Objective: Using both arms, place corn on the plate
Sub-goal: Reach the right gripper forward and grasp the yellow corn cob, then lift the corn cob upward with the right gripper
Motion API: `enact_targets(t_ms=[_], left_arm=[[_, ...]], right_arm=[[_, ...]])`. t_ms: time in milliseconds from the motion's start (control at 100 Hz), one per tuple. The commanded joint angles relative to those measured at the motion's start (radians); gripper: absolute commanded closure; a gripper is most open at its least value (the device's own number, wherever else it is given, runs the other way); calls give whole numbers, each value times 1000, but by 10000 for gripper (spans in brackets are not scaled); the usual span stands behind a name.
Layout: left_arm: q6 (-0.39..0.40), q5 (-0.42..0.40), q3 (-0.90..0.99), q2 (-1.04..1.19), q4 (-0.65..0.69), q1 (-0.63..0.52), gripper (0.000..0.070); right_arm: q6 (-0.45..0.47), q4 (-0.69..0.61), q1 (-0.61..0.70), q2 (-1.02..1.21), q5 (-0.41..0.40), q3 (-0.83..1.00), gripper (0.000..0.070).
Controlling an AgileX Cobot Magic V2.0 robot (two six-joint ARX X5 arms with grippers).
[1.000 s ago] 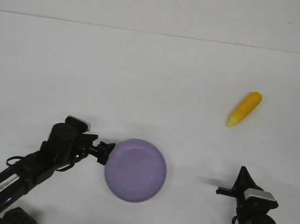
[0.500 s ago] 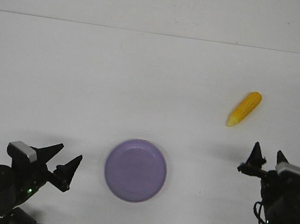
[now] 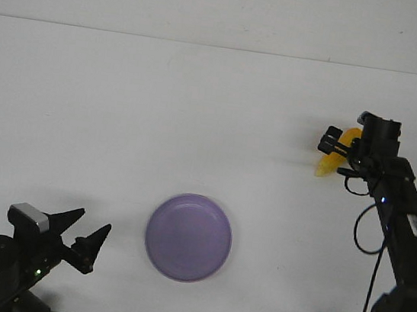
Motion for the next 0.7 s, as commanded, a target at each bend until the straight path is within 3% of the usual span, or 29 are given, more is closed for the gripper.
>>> enact_targets(t_ms=[0,300,400,480,580,690], left_arm=[[2,-2,5,2,5,-4,198],[-5,-2,5,2,-10,-4,198],[-5,-2,5,2,-10,-4,198],[-5,-2,6,2,-10,-4,198],[-5,-2,6,2,-10,-4,198],[-5,-2,6,2,-10,-4,199]], right_arm=[[51,-10,-7,108,0,73,17],[79,43,-11,309,31,166,65],[80,58,-12,327,47,166,115],[80,60,-17,340,45,166,201],[82,56,-18,349,45,166,224],[81,41,-24,356,52,166,308]])
